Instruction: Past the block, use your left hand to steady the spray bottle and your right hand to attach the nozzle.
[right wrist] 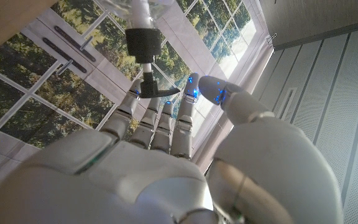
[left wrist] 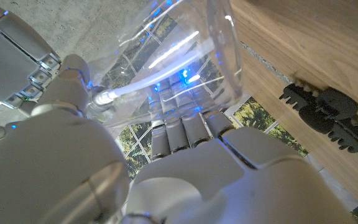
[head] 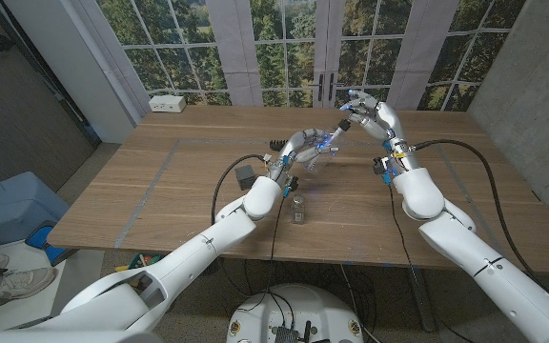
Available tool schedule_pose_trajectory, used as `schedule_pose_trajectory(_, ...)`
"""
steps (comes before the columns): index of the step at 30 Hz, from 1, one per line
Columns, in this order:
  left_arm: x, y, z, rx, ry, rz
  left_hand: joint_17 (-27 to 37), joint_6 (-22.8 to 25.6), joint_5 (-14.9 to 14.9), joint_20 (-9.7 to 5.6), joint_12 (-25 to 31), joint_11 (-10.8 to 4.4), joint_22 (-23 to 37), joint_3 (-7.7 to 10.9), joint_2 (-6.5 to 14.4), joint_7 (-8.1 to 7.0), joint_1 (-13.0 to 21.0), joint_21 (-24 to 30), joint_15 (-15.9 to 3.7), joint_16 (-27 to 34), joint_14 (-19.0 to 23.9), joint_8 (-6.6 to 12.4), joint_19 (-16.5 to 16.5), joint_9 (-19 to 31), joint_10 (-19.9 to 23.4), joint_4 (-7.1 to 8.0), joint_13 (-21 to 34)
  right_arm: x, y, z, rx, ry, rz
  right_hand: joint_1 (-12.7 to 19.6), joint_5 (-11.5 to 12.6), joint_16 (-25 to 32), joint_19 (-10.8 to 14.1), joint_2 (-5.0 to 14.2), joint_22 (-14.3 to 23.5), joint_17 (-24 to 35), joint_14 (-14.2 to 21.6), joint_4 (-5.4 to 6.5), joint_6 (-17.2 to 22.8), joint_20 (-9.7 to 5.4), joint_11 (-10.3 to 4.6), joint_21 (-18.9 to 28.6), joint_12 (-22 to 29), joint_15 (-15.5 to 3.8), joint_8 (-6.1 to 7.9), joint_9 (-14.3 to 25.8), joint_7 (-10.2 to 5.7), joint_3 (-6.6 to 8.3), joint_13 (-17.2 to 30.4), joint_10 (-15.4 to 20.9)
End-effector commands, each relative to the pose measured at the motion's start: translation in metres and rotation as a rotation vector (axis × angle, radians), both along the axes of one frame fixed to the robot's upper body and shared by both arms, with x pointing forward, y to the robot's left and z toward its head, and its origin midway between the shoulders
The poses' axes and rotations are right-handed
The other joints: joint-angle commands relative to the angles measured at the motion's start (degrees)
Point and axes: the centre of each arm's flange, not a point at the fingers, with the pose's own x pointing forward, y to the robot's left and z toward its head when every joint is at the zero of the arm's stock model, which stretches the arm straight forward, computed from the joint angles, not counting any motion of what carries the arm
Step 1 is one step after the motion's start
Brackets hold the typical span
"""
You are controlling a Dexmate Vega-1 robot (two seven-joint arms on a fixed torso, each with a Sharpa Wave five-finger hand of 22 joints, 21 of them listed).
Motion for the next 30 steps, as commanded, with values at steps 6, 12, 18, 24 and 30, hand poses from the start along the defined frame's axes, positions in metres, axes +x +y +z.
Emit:
schedule_pose_trajectory(6,-0.001,0.004,-0.001,-0.009,-0.012,-0.002,0.13,8.53,0.34,-1.98,0.16,-12.65,-0.07,9.71,14.14,-8.8,3.92,0.45,-8.44,-0.09,-0.03,11.52,-0.17,0.82,14.55,9.84,0.3,0.016,0.001,0.004,0.007,0.086,-0.074,-2.1,0.53,-0.05,-0.78,-1.07,0.28,0.25,-1.37,0.74,-3.63,1.36,1.19,-0.58,0.0,0.52,-2.84,-1.28,2.77,0.3,-0.23,-2.11)
schedule_pose_trajectory(12,-0.003,0.005,0.001,-0.027,-0.027,-0.008,0.15,8.58,0.39,-1.98,0.16,-12.65,-0.08,9.69,14.19,-8.79,3.94,0.48,-8.48,-0.04,0.01,11.56,-0.18,0.8,14.59,9.84,0.33,0.019,-0.006,-0.001,0.044,0.113,-0.097,-3.86,0.45,0.26,-0.94,-1.06,0.36,0.47,-1.48,1.21,-2.93,2.1,1.98,-0.68,0.46,1.49,-3.42,-1.99,4.28,-0.5,-0.22,-2.04)
schedule_pose_trajectory(18,-0.003,0.004,0.0,-0.016,-0.018,-0.004,0.16,8.55,0.44,-1.95,0.15,-12.65,-0.09,9.66,14.19,-8.77,3.96,0.51,-8.47,-0.01,0.06,11.56,-0.17,0.78,14.6,9.84,0.38,0.02,-0.009,-0.002,0.051,0.116,-0.061,-5.49,0.44,0.58,-0.55,-0.85,0.5,0.49,-1.36,0.66,-8.41,2.58,1.55,-0.53,0.51,1.76,-7.03,-3.24,-0.56,-1.15,-0.27,-3.32)
schedule_pose_trajectory(24,-0.004,0.004,-0.001,-0.012,-0.014,0.0,0.17,8.51,0.49,-1.96,0.09,-12.65,-0.09,9.63,14.2,-8.79,3.99,0.54,-8.49,0.01,0.08,11.58,-0.17,0.78,14.57,9.82,0.35,0.015,-0.013,-0.004,0.095,0.057,0.001,-4.5,0.18,0.85,-0.15,0.05,0.55,0.38,-1.2,0.36,-13.21,2.32,0.35,-0.37,0.25,1.22,-10.07,-4.26,-1.21,-1.25,-0.51,-5.14)
schedule_pose_trajectory(30,-0.005,0.003,-0.001,-0.009,-0.013,0.001,0.16,8.58,0.53,-1.95,0.1,-12.66,-0.09,9.61,14.22,-8.79,4.02,0.58,-8.46,0.0,0.04,11.64,-0.17,0.77,14.65,9.81,0.38,0.008,-0.014,-0.007,0.109,0.019,-0.021,-1.92,-2.63,1.47,-0.26,2.22,0.63,1.35,-2.28,0.5,-16.29,1.72,-0.07,-0.29,-0.22,0.56,-10.9,-4.05,-0.43,-3.24,-0.42,-7.34)
